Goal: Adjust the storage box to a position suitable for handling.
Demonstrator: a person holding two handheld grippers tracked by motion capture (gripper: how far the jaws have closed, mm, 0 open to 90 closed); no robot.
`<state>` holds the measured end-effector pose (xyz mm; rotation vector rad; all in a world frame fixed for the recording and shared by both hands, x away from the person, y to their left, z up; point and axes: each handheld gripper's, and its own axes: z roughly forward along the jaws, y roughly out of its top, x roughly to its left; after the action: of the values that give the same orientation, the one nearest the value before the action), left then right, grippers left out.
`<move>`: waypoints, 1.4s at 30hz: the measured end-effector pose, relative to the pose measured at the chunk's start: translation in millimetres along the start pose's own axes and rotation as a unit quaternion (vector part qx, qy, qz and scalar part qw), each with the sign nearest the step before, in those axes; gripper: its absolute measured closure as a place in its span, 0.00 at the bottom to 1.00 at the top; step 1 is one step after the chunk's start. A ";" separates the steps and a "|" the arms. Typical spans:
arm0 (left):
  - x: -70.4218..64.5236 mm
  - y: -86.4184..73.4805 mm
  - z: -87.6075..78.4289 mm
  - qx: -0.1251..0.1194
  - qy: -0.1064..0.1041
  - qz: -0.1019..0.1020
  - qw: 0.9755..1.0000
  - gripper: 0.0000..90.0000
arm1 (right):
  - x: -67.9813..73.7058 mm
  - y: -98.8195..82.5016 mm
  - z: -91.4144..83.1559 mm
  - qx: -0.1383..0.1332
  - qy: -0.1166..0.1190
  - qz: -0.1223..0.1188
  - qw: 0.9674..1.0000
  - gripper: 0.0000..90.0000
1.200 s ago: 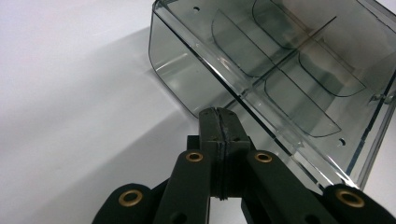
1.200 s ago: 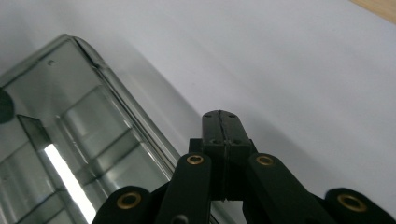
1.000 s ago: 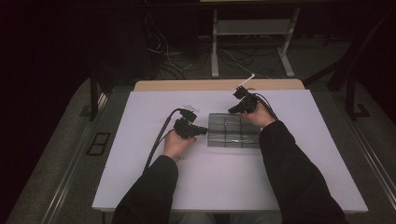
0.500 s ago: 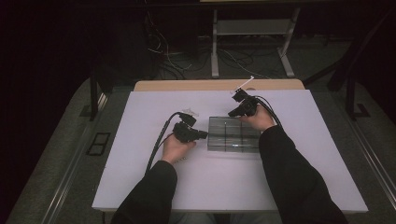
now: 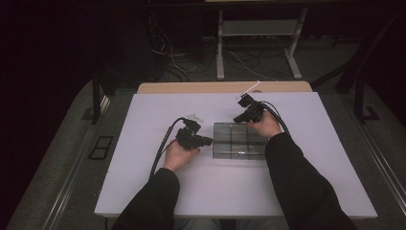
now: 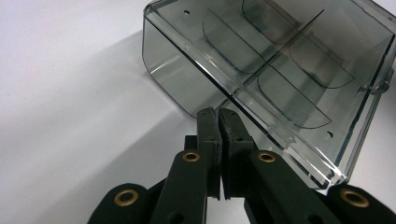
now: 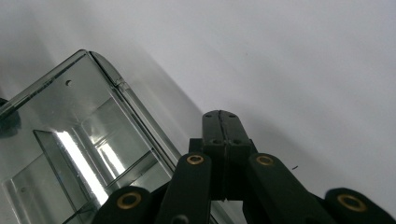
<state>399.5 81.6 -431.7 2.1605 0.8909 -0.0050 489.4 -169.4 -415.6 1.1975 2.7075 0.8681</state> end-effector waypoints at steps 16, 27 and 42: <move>-4.4 -5.9 -14.1 -0.002 0.003 0.000 1.000 0.95 | 14.4 -3.5 -3.5 0.002 0.006 -0.012 1.000 1.00; -4.0 -12.2 -29.8 -0.026 0.000 -0.012 1.000 0.87 | 18.3 -9.1 -8.3 -0.019 0.010 -0.009 1.000 0.96; -9.5 -15.8 -54.3 -0.089 -0.026 -0.040 0.995 0.50 | 27.6 -21.8 -56.5 -0.104 -0.011 0.034 0.994 0.45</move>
<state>368.2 119.3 -402.0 1.9503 0.9120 -0.0197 440.5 -188.6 -374.7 1.2506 2.4979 1.1060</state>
